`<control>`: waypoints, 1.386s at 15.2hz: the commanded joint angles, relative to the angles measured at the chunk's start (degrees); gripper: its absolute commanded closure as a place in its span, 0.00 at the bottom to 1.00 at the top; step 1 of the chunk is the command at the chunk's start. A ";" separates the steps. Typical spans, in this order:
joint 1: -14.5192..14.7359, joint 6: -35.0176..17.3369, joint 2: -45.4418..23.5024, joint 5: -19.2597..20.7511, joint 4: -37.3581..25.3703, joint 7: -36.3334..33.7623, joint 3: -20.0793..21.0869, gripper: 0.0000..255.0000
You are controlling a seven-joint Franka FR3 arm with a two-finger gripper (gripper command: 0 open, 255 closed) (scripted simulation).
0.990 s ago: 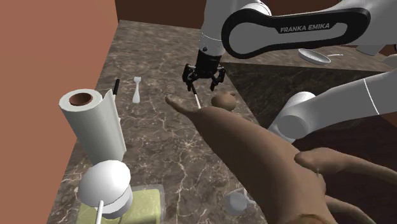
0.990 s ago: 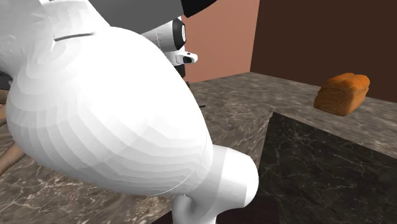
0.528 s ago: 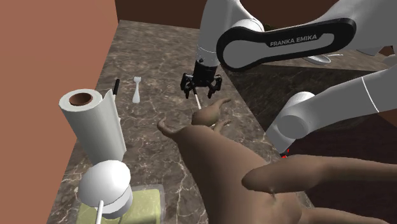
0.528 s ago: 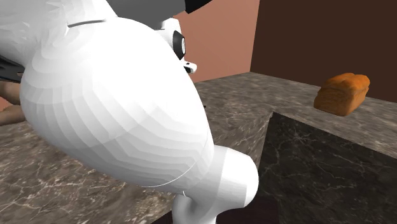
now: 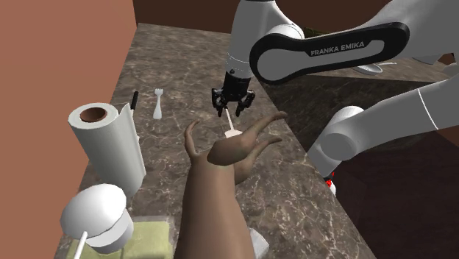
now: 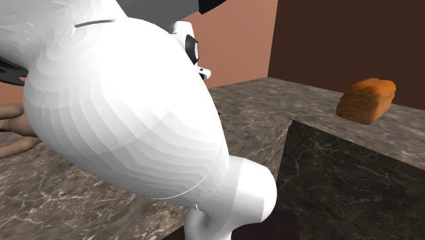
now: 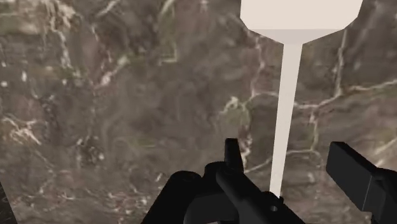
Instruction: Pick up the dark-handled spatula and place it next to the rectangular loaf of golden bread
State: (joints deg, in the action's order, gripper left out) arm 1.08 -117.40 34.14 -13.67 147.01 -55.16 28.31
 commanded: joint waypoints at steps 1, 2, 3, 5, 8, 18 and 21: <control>0.00 -0.01 0.00 0.00 0.00 0.00 0.00 1.00; 0.00 0.00 0.00 0.00 0.00 0.00 0.00 1.00; 0.00 0.00 0.00 0.00 0.00 0.00 0.00 1.00; 0.00 0.00 0.00 0.00 0.00 0.00 0.00 1.00; 0.00 0.00 0.00 0.00 0.00 0.00 0.00 1.00; -0.23 7.46 1.86 0.94 -5.62 0.28 -1.82 1.00; -0.35 9.84 2.18 1.28 -7.67 0.33 -2.35 1.00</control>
State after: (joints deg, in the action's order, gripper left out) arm 0.79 -108.43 36.29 -12.52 140.16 -54.80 26.11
